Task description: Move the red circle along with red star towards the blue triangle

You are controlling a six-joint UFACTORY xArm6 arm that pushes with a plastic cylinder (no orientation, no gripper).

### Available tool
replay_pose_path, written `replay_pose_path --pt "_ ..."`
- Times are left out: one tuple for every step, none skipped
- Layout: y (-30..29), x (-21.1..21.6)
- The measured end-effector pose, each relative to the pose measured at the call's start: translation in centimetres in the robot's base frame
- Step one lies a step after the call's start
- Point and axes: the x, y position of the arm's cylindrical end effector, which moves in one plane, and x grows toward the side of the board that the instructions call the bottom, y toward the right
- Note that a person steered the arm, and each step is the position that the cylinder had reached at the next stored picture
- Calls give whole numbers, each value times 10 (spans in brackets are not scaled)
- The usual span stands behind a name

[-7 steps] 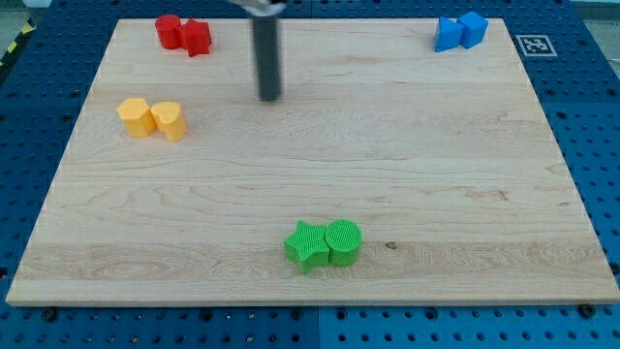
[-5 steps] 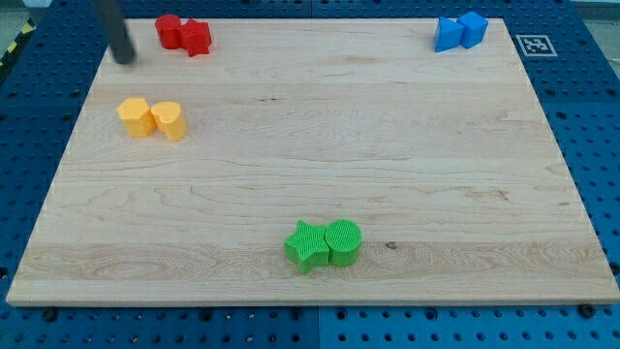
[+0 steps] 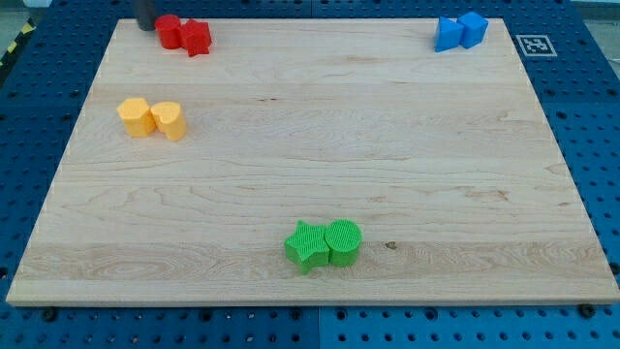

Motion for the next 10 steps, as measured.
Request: replay_pose_path --pt "20 9" --pt "21 11" --pt "-11 15" --pt "-24 18" --pt "-23 22" --pt "-15 28" --pt "0 28" --pt "14 27" --pt "32 28" --pt "51 40"
